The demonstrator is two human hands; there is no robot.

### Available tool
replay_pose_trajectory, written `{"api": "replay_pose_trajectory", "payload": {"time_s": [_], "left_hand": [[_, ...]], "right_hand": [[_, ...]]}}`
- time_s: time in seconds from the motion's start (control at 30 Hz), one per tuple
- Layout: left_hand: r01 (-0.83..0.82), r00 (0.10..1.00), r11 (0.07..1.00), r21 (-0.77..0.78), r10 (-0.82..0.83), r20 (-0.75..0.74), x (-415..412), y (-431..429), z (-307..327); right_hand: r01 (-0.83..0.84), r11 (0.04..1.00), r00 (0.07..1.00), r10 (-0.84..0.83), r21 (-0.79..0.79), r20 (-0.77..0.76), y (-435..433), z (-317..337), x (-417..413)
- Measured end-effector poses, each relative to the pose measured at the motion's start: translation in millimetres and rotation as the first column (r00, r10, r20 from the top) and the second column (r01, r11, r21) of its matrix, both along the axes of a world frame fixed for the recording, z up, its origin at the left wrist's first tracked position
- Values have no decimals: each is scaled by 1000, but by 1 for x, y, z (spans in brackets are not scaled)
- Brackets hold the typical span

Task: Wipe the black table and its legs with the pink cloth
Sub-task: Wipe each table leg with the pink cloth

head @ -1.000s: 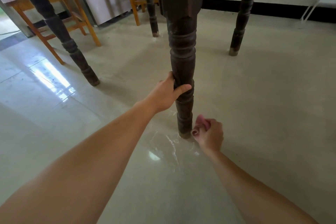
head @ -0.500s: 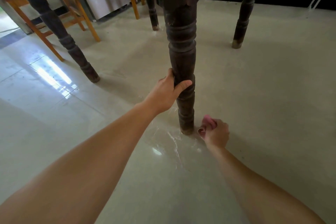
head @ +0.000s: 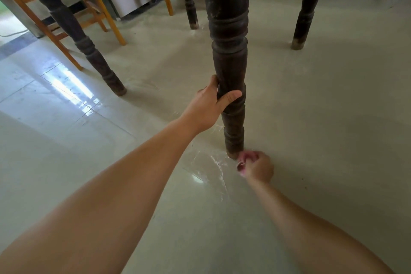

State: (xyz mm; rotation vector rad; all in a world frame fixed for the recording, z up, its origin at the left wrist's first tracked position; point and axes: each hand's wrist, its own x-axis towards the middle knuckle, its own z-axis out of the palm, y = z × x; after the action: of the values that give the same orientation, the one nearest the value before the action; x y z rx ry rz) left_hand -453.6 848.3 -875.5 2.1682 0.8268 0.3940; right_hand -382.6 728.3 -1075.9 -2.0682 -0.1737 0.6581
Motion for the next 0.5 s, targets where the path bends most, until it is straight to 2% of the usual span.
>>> {"api": "replay_pose_trajectory", "payload": {"time_s": [0.07,0.1,0.23,0.37,0.5], "left_hand": [[7,1000,1000,-2,-7,-7,0,0,-1],[9,1000,1000,3,-9,-11,0,1,-2],[20,1000,999,38,-19,-18,2,1,-1],[23,999,999,47,-21,-33,2,3,-1],[21,999,997,78,-18,-40,3,4,-4]], "right_hand": [[154,988,988,-154,23,-12,-2,5,26],[159,987,987,-160,14,20,-1,7,29],[-120,993,988,121,-18,98,6,3,-13],[-380,925,919,379,-14,112,5,-3,-74],[-440,897,880,442,-55,172,4,1,-77]]}}
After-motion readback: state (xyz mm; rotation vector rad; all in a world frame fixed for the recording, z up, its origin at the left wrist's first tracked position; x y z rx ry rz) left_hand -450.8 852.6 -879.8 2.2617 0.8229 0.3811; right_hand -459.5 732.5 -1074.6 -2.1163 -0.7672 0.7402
